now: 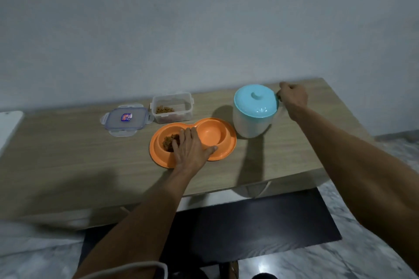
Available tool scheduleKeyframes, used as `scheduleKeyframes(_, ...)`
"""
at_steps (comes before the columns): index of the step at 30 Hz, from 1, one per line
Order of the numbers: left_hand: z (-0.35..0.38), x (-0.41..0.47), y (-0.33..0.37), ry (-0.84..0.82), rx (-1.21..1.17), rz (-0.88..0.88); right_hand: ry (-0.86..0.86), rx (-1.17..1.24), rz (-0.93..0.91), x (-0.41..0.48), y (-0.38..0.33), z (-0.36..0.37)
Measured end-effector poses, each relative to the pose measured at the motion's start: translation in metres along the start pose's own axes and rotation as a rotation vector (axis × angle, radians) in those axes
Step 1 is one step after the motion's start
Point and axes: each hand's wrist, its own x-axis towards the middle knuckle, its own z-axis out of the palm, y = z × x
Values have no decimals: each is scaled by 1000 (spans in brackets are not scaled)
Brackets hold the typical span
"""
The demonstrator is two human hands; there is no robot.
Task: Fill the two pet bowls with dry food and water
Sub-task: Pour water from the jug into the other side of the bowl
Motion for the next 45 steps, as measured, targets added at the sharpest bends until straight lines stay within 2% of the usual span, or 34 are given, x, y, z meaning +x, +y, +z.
scheduleKeyframes(3,8,-1,1,-21,23,-21,-40,134,106,-2,18,10)
scheduleKeyframes(8,10,-4,3,-40,35,-25,-7,252,222,-4,29,20)
scheduleKeyframes(13,7,-5,4,-60,24,-18,27,241,218,-5,24,21)
scheduleKeyframes(18,8,-6,4,-63,10,-19,17,148,76,-3,1,21)
scheduleKeyframes(25,6,-6,5,-74,-6,-27,-8,-118,-249,-12,-37,24)
scheduleKeyframes(31,5,-7,5,-69,-29,-29,-12,-229,-451,-25,-62,35)
scheduleKeyframes(45,7,-6,4,-80,-47,-32,-56,-451,-718,-52,-88,58)
